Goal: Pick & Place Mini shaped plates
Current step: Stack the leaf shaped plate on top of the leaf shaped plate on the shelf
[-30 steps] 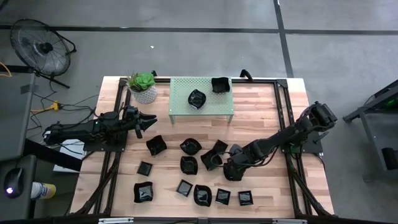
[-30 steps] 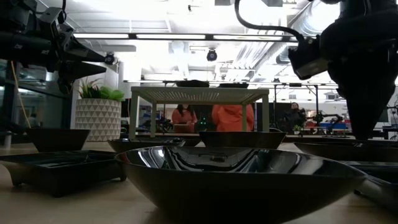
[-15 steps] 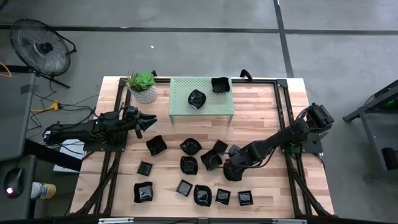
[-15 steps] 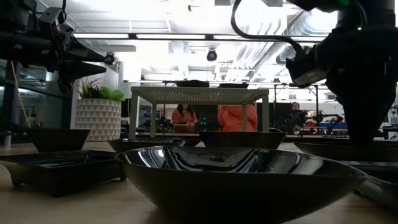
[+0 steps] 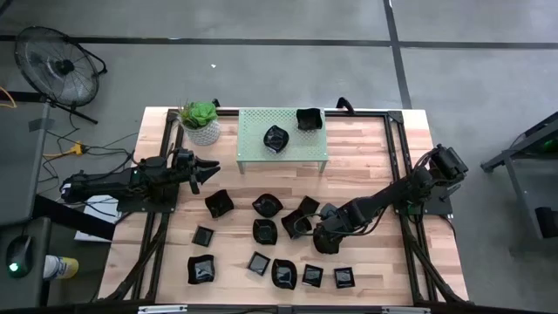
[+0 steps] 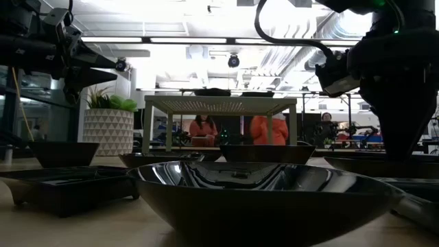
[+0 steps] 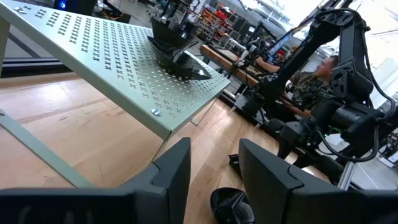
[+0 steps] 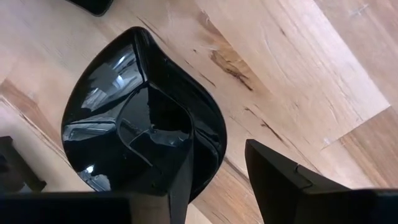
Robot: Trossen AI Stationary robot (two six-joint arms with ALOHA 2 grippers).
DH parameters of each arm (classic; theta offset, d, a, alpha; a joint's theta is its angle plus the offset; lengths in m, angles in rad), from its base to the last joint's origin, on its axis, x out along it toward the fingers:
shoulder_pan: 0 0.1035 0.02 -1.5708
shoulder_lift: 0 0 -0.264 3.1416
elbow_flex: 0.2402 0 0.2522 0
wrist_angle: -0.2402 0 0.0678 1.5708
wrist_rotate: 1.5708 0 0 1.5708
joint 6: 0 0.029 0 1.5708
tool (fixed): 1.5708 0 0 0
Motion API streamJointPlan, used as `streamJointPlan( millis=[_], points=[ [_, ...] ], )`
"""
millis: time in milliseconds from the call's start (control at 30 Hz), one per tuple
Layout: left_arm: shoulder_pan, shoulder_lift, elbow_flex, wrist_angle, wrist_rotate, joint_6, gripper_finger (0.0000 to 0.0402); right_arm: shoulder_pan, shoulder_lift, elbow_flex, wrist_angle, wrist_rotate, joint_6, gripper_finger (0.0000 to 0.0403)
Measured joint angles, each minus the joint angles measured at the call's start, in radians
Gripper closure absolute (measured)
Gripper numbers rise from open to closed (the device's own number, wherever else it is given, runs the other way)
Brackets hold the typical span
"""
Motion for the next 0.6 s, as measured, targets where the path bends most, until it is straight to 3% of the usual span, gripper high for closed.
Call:
streamJointPlan(
  millis=[300,600],
  points=[
    [0.000,0.000,0.000,0.000,0.000,0.000,0.0268,-0.002,0.020,0.000,0.015,-0.015,-0.011,0.0305],
    [0.000,0.000,0.000,0.000,0.000,0.000,0.0268,-0.002,0.018,0.000,0.011,-0.018,-0.026,0.0376]
  ],
)
